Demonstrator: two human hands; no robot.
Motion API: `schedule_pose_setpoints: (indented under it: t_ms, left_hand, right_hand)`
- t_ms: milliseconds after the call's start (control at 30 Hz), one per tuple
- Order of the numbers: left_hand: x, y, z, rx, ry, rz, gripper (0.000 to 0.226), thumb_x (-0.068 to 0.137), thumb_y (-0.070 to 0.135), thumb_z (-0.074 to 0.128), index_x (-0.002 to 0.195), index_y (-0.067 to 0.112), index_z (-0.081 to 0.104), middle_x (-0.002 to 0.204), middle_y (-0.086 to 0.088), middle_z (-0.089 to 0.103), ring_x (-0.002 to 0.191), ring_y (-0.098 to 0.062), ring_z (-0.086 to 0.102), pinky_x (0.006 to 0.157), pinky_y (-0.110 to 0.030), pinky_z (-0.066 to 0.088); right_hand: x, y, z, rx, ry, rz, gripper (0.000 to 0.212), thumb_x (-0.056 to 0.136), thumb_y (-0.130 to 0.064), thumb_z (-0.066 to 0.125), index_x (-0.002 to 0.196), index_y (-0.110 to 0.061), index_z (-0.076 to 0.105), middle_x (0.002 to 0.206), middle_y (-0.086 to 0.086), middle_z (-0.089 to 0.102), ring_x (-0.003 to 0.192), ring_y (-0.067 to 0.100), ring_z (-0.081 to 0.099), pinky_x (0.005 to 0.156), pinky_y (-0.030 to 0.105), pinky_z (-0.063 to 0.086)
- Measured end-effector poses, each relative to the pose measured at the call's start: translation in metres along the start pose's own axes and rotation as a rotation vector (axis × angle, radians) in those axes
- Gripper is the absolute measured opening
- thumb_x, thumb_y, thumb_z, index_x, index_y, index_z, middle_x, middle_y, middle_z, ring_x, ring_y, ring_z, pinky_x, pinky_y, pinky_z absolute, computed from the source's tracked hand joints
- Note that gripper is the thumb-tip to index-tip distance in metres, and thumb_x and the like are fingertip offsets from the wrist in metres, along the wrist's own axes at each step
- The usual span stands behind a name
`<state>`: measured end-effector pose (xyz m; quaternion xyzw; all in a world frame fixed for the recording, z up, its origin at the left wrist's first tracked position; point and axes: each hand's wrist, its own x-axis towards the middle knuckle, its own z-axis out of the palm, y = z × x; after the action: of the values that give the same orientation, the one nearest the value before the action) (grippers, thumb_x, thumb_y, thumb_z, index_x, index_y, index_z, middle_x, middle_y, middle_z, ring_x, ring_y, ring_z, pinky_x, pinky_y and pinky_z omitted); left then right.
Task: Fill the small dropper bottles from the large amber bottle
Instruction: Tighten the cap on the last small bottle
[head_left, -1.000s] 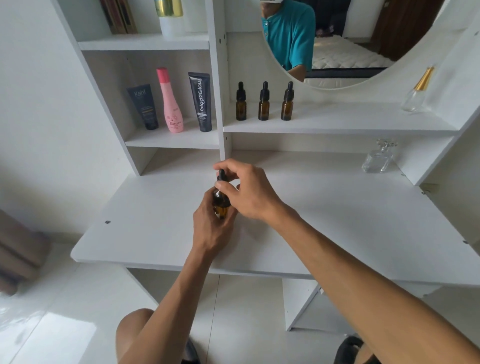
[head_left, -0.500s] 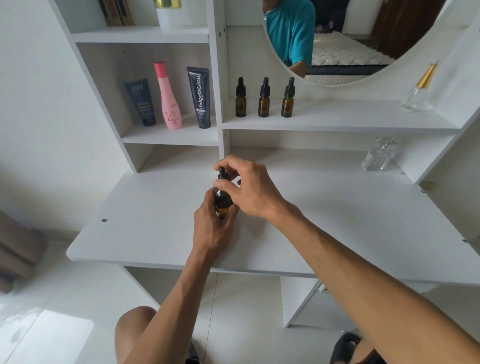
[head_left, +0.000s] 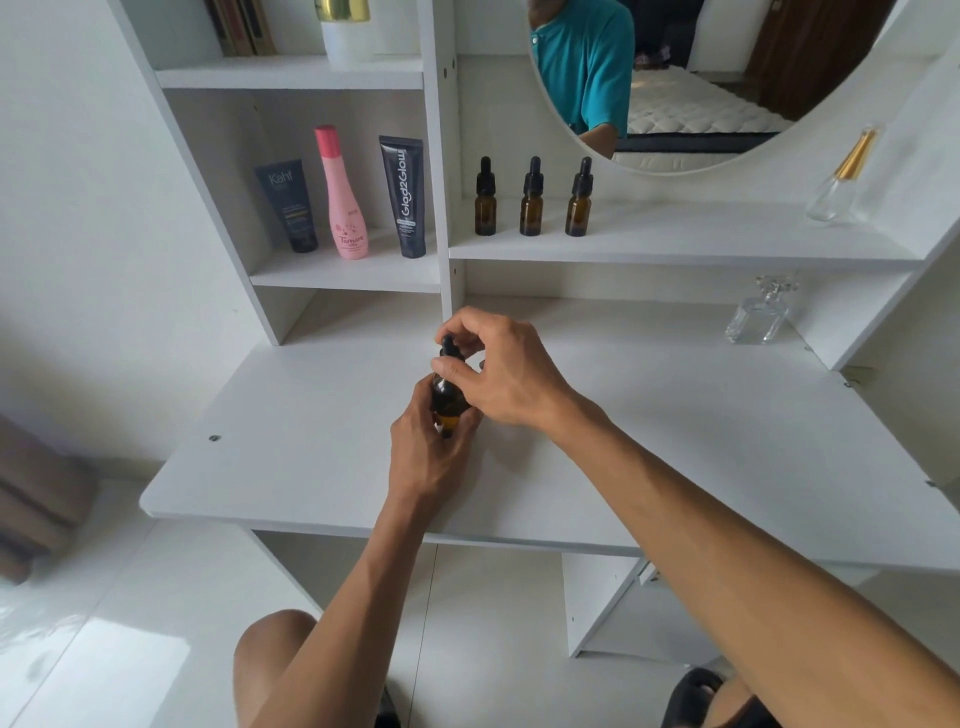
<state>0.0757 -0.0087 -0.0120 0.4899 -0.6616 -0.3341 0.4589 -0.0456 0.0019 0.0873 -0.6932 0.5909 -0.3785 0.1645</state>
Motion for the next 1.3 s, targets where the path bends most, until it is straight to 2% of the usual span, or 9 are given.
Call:
schedule_pose_setpoints:
  t_ms: [200,367,500,567,667,800,1000,1133,1300]
  left_hand:
    - [0.000,0.001,0.000,0.006,0.003,-0.001,0.032,0.089,0.025,0.070,0.119,0.020,0.059,0.102,0.008,0.073,0.088,-0.007,0.070,0.078,-0.022,0.055]
    - [-0.001,-0.001,0.000,0.000,0.009,-0.007,0.031,0.089,0.031,0.072,0.116,0.023,0.059,0.094,0.015,0.070,0.084,-0.003,0.069,0.076,-0.024,0.054]
    - [0.001,-0.003,0.001,0.001,0.007,-0.008,0.033,0.089,0.035,0.073,0.117,0.022,0.059,0.097,0.012,0.072,0.085,-0.008,0.070,0.078,-0.030,0.057]
    - [0.001,-0.003,0.001,0.002,0.005,-0.011,0.030,0.089,0.035,0.073,0.112,0.022,0.059,0.095,0.011,0.072,0.083,-0.007,0.070,0.076,-0.028,0.057]
    - [0.000,-0.002,0.000,0.002,0.008,-0.008,0.031,0.089,0.033,0.074,0.113,0.022,0.059,0.094,0.015,0.070,0.083,-0.002,0.068,0.074,-0.020,0.054]
    - [0.000,0.000,0.000,0.005,0.008,-0.011,0.033,0.089,0.033,0.073,0.117,0.023,0.059,0.097,0.015,0.070,0.087,-0.005,0.069,0.079,-0.028,0.057]
    - [-0.002,0.003,-0.001,-0.002,0.001,-0.018,0.029,0.089,0.029,0.071,0.115,0.026,0.058,0.093,0.020,0.068,0.084,0.004,0.066,0.073,-0.020,0.054]
    - [-0.001,0.003,-0.001,0.007,-0.004,-0.024,0.023,0.089,0.030,0.071,0.107,0.029,0.056,0.092,0.018,0.069,0.080,0.002,0.067,0.069,-0.016,0.051]
    - [-0.003,0.003,-0.001,-0.009,-0.006,-0.007,0.027,0.089,0.025,0.070,0.114,0.022,0.059,0.091,0.015,0.069,0.079,0.005,0.065,0.066,-0.009,0.047]
  right_hand:
    - [0.003,-0.001,-0.002,-0.021,0.020,0.017,0.028,0.083,-0.036,0.079,0.098,-0.016,0.065,0.092,-0.004,0.071,0.085,0.014,0.068,0.077,0.024,0.056]
    - [0.005,0.001,-0.011,0.017,-0.093,0.023,0.035,0.086,-0.023,0.075,0.120,-0.018,0.064,0.116,-0.002,0.071,0.107,0.010,0.066,0.087,0.021,0.054]
    - [0.006,-0.001,-0.011,-0.044,-0.049,0.008,0.032,0.083,-0.030,0.080,0.109,-0.015,0.070,0.099,-0.001,0.072,0.092,0.013,0.068,0.082,0.024,0.056]
    - [0.005,-0.002,-0.013,-0.051,-0.050,0.005,0.037,0.081,-0.034,0.081,0.111,-0.016,0.069,0.099,-0.002,0.071,0.091,0.012,0.066,0.078,0.019,0.051]
    - [0.006,-0.003,-0.015,-0.039,-0.103,-0.009,0.037,0.085,-0.022,0.077,0.121,-0.018,0.067,0.112,-0.003,0.071,0.101,0.010,0.066,0.080,0.015,0.052]
    - [0.008,-0.004,-0.011,-0.084,-0.074,-0.030,0.028,0.085,-0.024,0.078,0.110,-0.014,0.072,0.097,0.000,0.073,0.090,0.016,0.069,0.086,0.030,0.058]
    - [0.009,-0.005,-0.012,-0.122,-0.169,-0.033,0.036,0.084,-0.023,0.078,0.119,-0.018,0.068,0.107,0.001,0.072,0.098,0.015,0.067,0.092,0.027,0.055]
    - [0.008,-0.007,-0.008,-0.172,-0.089,-0.037,0.036,0.083,-0.034,0.079,0.111,-0.013,0.069,0.100,0.005,0.073,0.088,0.021,0.068,0.083,0.035,0.059]
    - [0.007,-0.005,-0.010,-0.124,-0.154,-0.012,0.042,0.085,-0.026,0.077,0.124,-0.019,0.064,0.115,0.002,0.071,0.101,0.016,0.067,0.085,0.019,0.050]
